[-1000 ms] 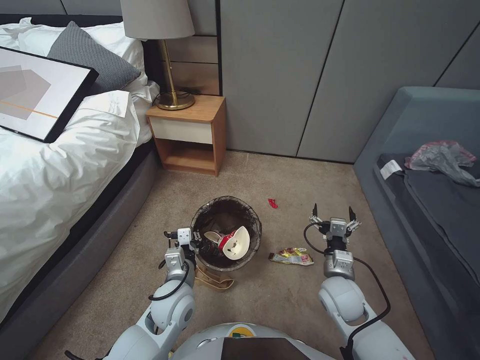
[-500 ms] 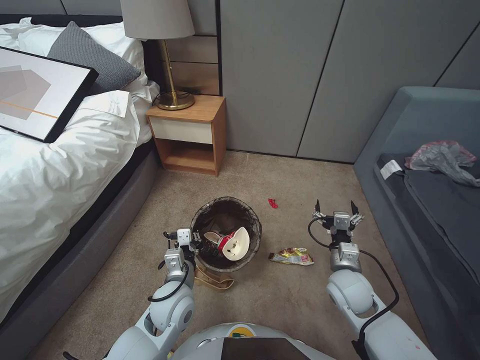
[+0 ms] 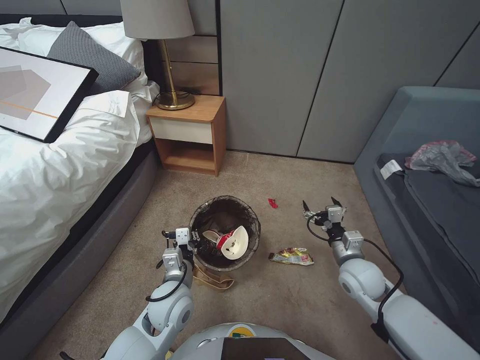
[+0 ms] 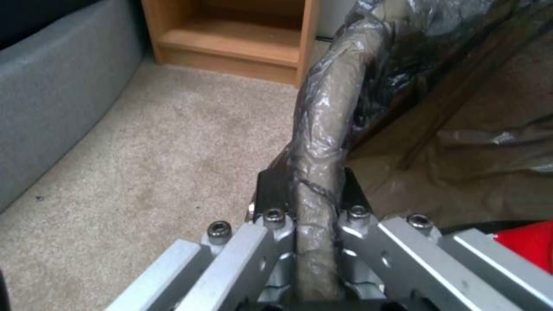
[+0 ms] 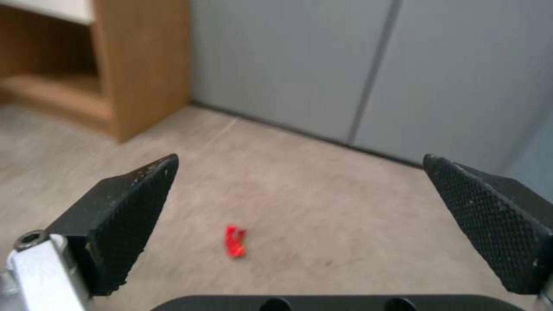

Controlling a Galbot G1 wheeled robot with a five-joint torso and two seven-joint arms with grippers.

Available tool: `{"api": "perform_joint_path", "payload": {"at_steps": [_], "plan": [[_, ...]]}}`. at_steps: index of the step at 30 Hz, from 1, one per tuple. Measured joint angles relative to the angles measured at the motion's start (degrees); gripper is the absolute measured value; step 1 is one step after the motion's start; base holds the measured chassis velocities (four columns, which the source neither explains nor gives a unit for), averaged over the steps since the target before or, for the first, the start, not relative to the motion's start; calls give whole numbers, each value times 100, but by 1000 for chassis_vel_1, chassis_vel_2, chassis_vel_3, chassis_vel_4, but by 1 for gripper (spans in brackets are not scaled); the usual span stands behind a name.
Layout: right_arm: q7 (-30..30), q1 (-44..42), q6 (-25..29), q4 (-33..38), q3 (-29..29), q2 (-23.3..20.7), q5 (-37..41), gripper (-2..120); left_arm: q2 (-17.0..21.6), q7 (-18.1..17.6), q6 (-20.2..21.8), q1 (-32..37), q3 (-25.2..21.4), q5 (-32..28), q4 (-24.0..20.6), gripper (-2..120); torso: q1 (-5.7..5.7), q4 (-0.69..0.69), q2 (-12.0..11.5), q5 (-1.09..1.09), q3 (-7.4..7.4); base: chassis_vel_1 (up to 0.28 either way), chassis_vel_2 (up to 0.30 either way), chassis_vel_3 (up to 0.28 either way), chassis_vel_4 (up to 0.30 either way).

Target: Pick up the trash bin, then pick up the garbage from the floor and place it into the trash bin.

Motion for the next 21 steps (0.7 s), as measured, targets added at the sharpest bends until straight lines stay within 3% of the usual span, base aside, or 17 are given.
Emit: {"api": "perform_joint_path", "payload": {"at_steps": [13,21], "plan": [[-1045,81,273,-412,-551,-1684,561,100,114,22,-4,-295,193,-122,229,2,0,-1,0,1,0,0,0,0,0],[-1935,327,355,-605,-805,-2284,914,100,125,53,-6,-354,213,-135,285,2,0,0,0,0,0,0,0,0,0]]}}
